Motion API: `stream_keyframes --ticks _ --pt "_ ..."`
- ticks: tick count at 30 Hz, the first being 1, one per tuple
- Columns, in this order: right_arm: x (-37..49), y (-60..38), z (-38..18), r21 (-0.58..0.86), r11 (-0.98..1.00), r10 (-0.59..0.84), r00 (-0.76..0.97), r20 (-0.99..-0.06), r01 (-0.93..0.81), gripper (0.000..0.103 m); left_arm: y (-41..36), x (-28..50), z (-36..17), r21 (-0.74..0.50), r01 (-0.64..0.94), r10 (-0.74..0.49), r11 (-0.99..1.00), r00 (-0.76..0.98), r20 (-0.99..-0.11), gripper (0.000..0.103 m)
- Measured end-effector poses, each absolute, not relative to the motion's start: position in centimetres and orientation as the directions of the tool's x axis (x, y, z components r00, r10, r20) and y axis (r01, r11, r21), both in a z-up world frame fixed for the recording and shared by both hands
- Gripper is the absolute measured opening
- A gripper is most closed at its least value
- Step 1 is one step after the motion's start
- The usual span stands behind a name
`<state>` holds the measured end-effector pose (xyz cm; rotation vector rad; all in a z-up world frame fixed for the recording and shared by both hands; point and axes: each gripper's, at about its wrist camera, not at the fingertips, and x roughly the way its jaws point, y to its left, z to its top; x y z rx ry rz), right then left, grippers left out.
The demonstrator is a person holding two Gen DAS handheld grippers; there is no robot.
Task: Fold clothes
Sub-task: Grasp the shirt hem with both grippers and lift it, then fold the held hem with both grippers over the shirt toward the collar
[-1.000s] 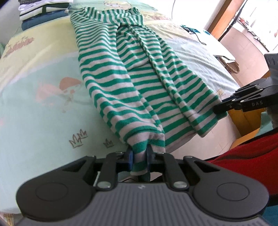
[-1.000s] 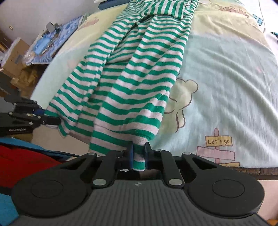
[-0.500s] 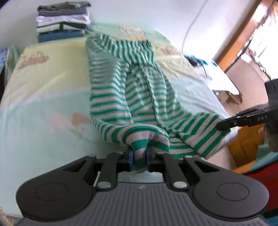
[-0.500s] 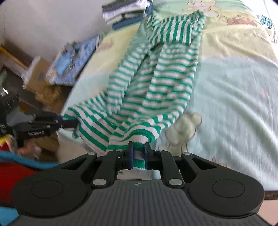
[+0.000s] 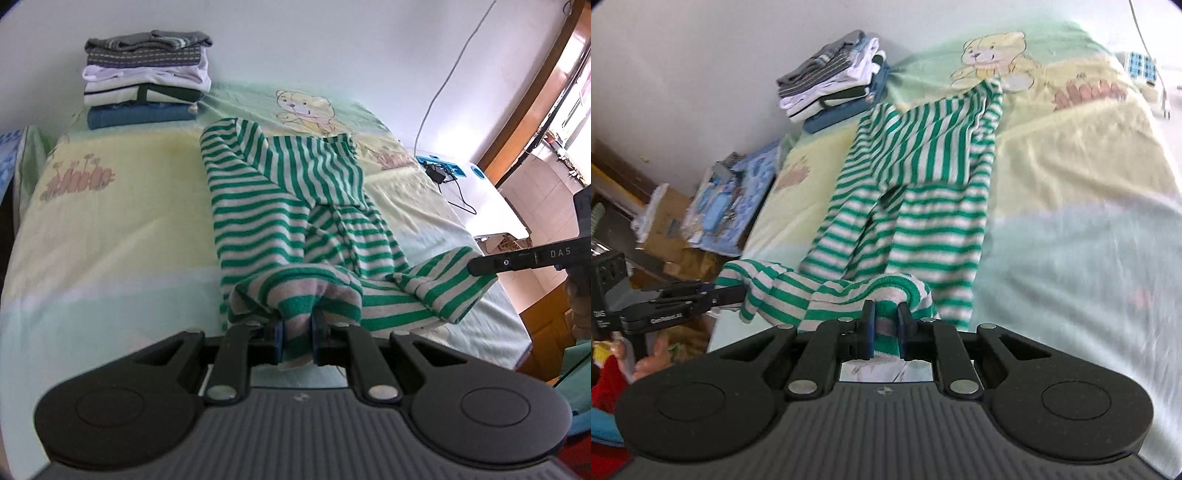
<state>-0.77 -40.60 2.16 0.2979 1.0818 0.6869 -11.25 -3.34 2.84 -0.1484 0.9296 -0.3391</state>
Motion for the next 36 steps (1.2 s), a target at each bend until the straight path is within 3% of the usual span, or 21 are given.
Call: stream_keyframes --ticks 22,27,30,31,36 --pt "8.1 -37.3 -1.6 0.439 0.871 0.491 0.370 -0.789 -0.222 0.014 -1.4 -1.1 -2.1 -0.358 0.175 -0.396 0.917 0.490 -0.777 0.012" --pt "9.9 -37.6 -2.5 0.465 0.868 0.492 0.421 -0.762 -0.173 0.027 -0.7 0.6 -2.8 -0.384 0.172 -0.418 0.907 0.477 -0.773 0.024" --pt "10.2 -37.5 -2.0 0.480 0.859 0.504 0.450 -0.737 -0.177 0.027 -0.5 1.5 -2.2 -0.348 0.181 -0.391 0.920 0.502 -0.771 0.033" --pt "10.0 -37.5 -1.5 0.475 0.859 0.504 0.471 -0.724 -0.190 0.028 -0.4 1.8 -2.0 -0.331 0.185 -0.379 0.925 0.513 -0.770 0.040" --pt "7.6 -36.5 1.6 0.325 0.890 0.456 0.593 -0.664 -0.321 0.038 0.6 3.1 -0.8 -0.271 0.168 -0.318 0.948 0.567 -0.760 0.053"
